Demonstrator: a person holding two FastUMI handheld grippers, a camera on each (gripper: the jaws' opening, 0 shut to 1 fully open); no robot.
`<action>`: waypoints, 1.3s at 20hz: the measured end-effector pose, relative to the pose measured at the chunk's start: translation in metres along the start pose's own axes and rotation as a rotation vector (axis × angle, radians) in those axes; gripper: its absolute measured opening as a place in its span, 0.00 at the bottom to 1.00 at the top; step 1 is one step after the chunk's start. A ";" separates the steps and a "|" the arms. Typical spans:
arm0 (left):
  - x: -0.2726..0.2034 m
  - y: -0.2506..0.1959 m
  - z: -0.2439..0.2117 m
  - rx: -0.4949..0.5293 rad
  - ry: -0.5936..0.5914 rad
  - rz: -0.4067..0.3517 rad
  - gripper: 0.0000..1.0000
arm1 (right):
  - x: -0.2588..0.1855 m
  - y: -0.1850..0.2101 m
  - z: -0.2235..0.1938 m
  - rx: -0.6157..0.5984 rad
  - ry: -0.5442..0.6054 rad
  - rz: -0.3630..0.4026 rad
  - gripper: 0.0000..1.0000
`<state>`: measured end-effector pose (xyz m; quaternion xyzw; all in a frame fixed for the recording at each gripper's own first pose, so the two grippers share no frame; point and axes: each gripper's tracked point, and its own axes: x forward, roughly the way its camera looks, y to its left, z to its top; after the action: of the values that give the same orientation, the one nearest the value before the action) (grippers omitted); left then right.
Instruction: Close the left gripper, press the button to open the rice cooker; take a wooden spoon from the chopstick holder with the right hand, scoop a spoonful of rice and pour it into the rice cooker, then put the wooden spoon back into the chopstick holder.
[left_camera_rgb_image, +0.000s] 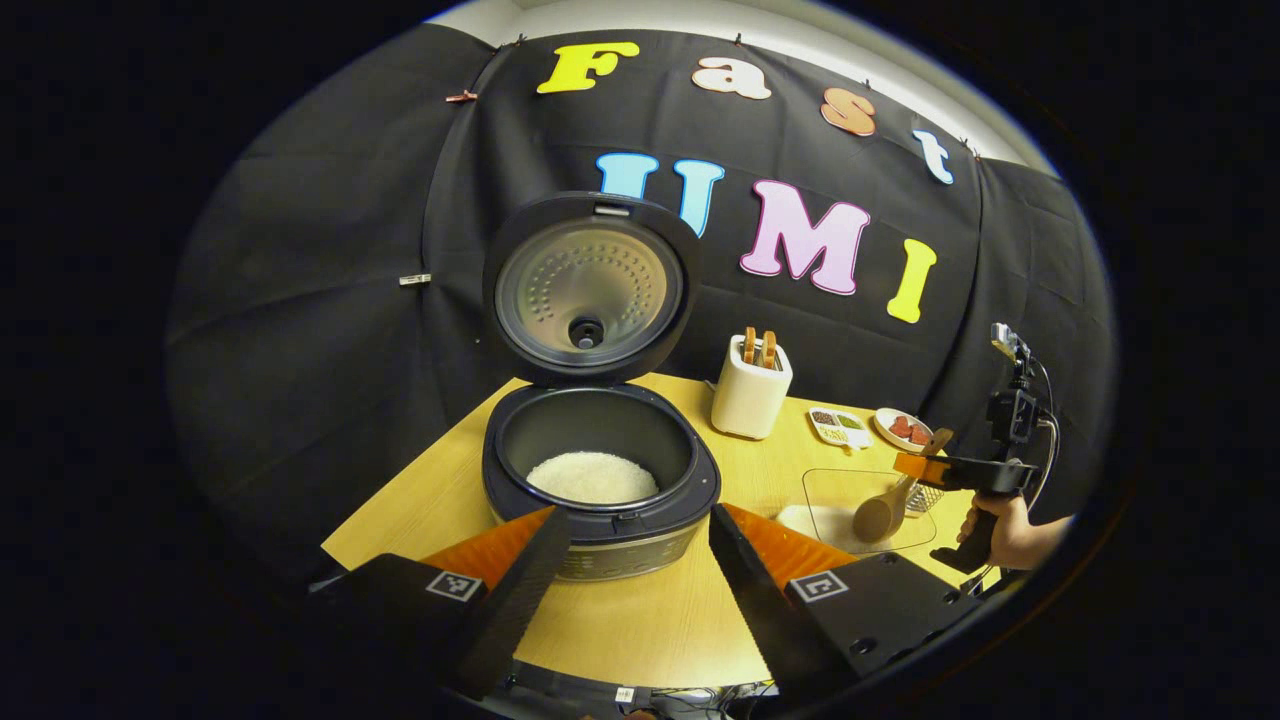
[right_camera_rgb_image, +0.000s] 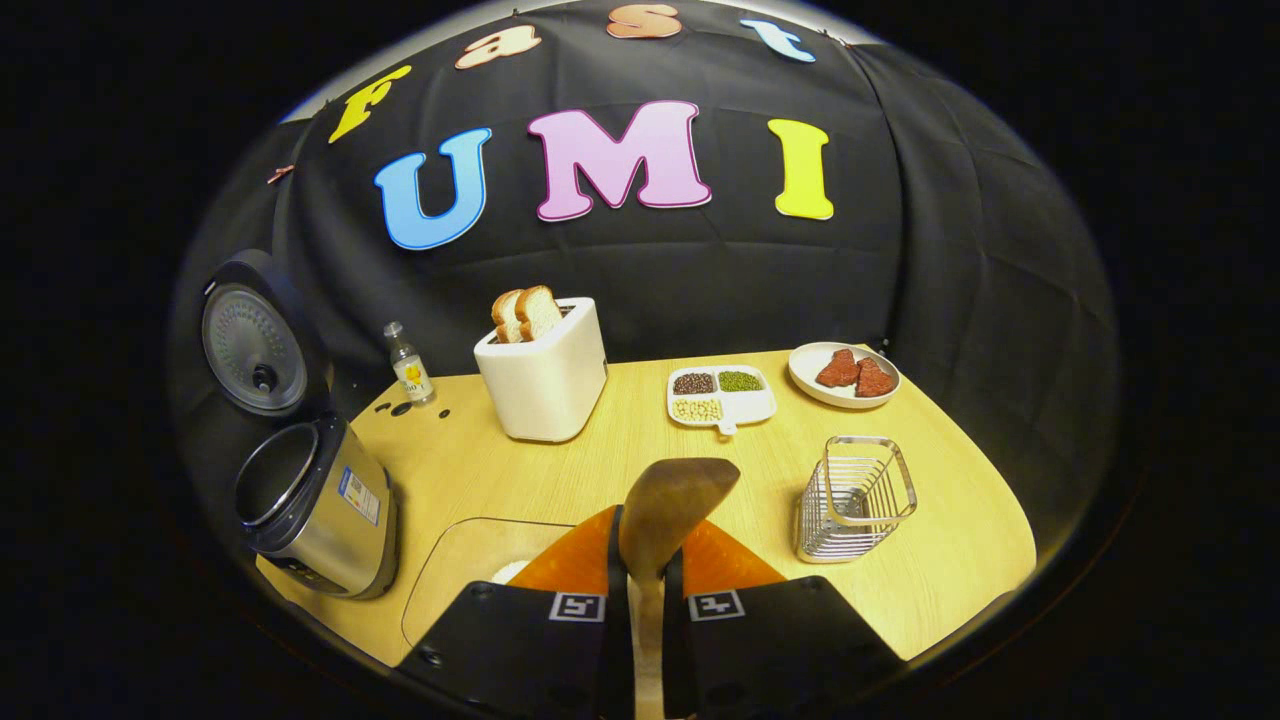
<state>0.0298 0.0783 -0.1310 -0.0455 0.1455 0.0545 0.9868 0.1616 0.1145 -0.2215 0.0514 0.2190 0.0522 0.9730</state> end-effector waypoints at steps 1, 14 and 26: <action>0.000 0.002 -0.002 0.002 0.002 0.003 0.96 | 0.001 0.006 -0.006 0.010 0.013 0.006 0.16; -0.005 0.010 -0.016 -0.027 0.017 0.011 0.96 | -0.011 0.065 -0.033 0.304 0.133 0.070 0.16; -0.013 0.014 -0.006 0.000 -0.010 0.001 0.96 | -0.033 0.036 -0.035 0.639 0.202 0.072 0.16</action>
<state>0.0142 0.0899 -0.1339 -0.0452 0.1405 0.0553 0.9875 0.1142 0.1488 -0.2351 0.3562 0.3175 0.0201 0.8786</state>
